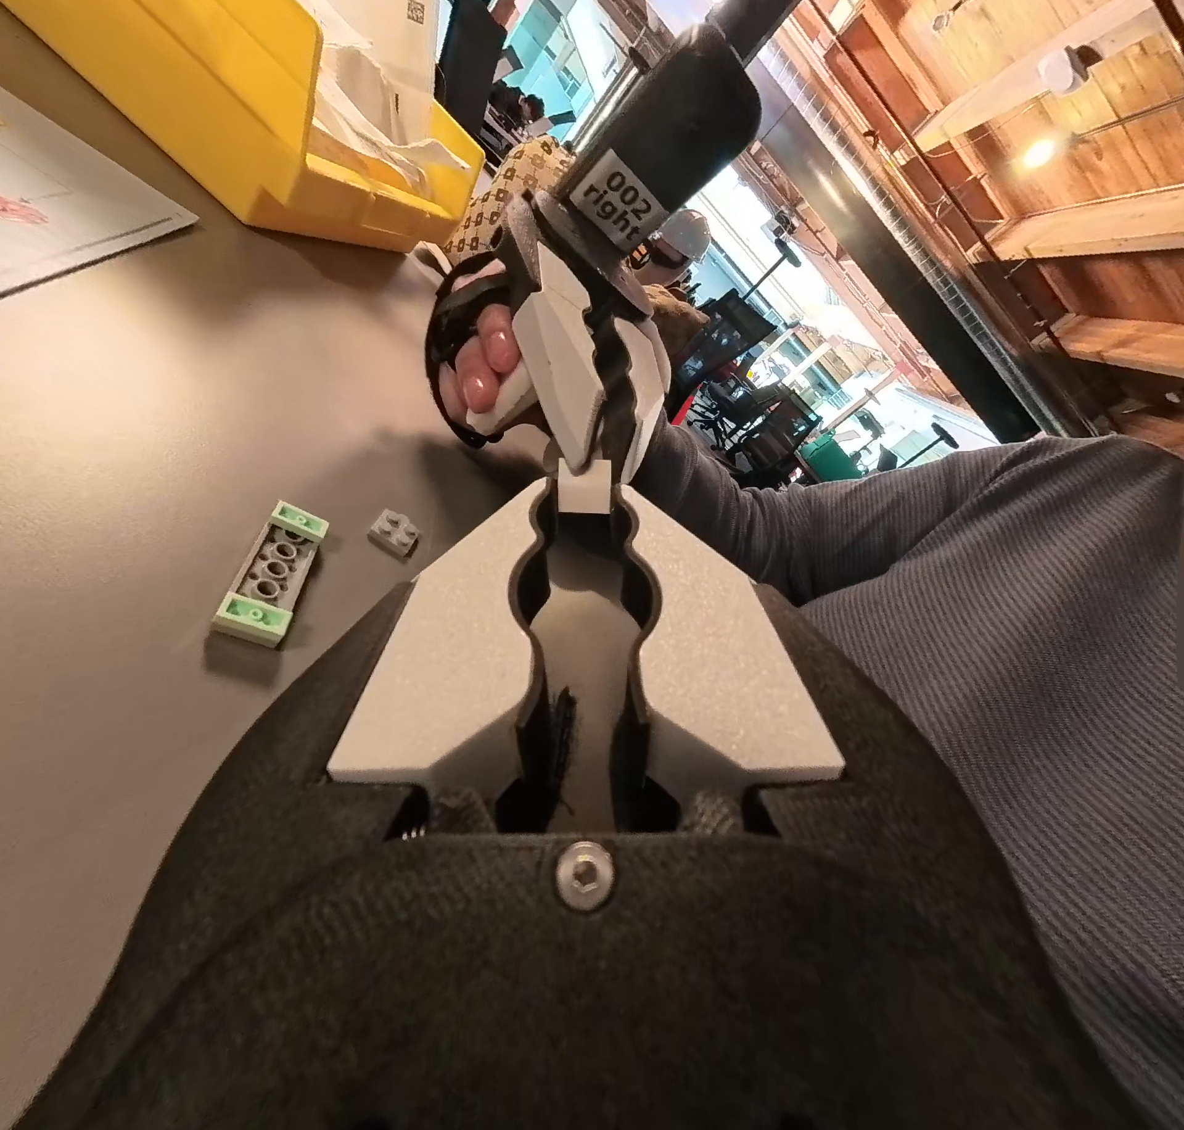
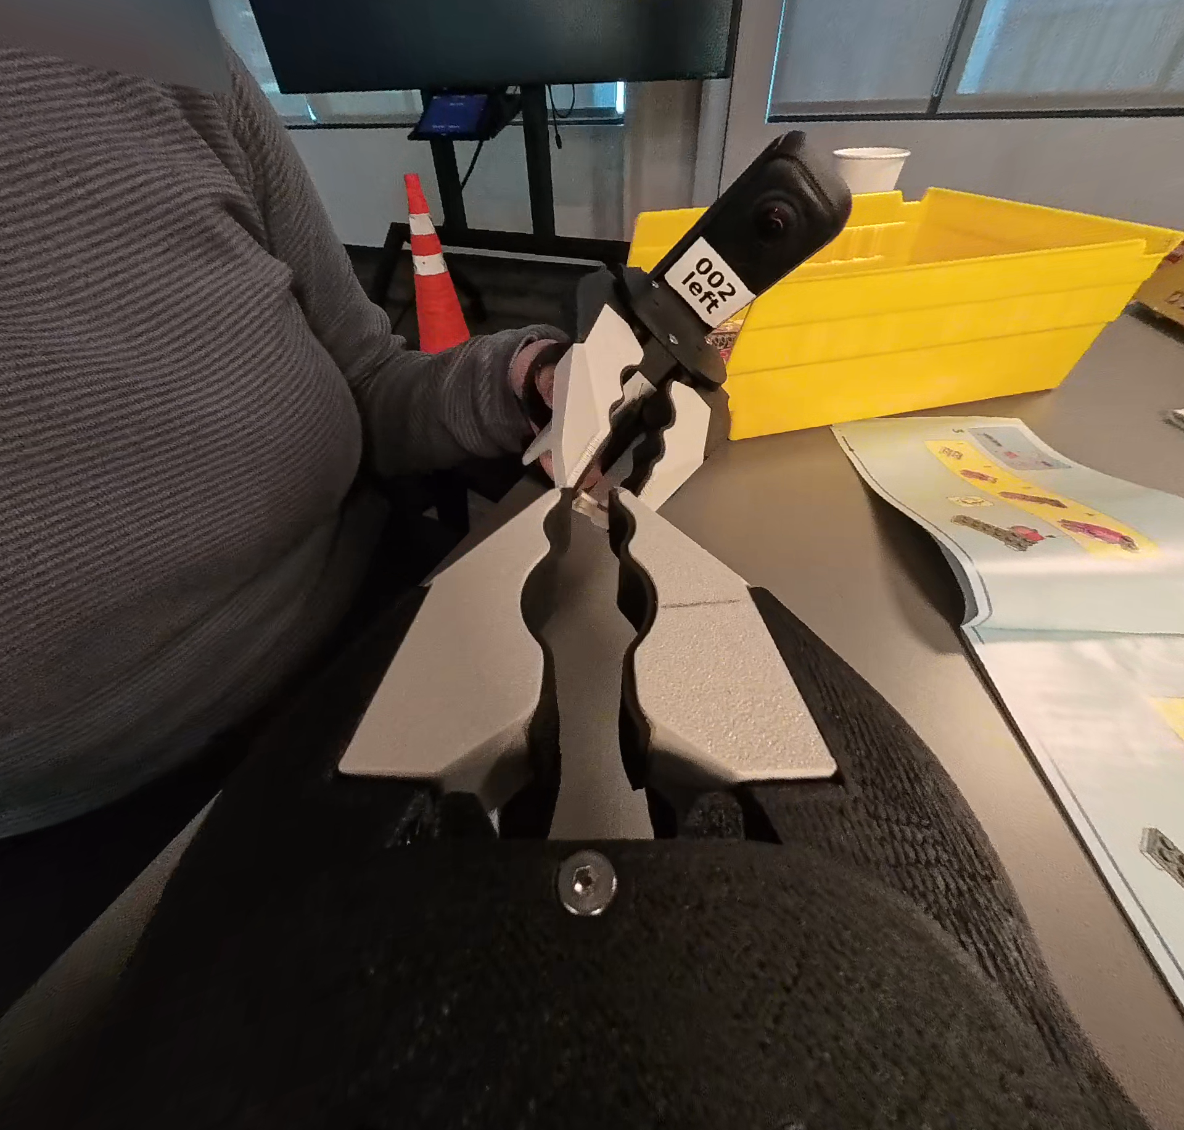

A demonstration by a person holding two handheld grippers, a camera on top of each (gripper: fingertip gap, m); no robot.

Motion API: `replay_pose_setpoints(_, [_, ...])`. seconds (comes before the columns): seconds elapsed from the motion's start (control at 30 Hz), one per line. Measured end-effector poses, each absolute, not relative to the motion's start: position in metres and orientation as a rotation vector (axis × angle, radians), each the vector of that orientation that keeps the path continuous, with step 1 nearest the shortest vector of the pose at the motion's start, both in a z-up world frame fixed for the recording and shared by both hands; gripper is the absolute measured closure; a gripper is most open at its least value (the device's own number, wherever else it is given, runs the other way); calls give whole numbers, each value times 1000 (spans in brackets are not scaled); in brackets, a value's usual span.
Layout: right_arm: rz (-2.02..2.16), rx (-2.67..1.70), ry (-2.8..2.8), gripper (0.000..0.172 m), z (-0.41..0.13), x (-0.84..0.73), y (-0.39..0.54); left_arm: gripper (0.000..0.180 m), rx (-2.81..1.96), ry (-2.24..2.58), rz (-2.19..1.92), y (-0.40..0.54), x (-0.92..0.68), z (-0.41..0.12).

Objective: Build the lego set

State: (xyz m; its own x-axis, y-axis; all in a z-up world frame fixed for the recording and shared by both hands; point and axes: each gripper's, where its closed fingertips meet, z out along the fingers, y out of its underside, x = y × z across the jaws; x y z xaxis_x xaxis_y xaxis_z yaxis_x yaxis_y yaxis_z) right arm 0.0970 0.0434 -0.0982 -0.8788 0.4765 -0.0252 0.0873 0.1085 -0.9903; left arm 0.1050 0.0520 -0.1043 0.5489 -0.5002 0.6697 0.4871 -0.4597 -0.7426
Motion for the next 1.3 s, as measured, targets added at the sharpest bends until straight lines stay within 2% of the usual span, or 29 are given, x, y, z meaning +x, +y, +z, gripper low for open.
replay_pose_setpoints(1.3, [1747,-565,-2090,157,-104,99,55,166,-1741,-5,-1214,51,107,-109])
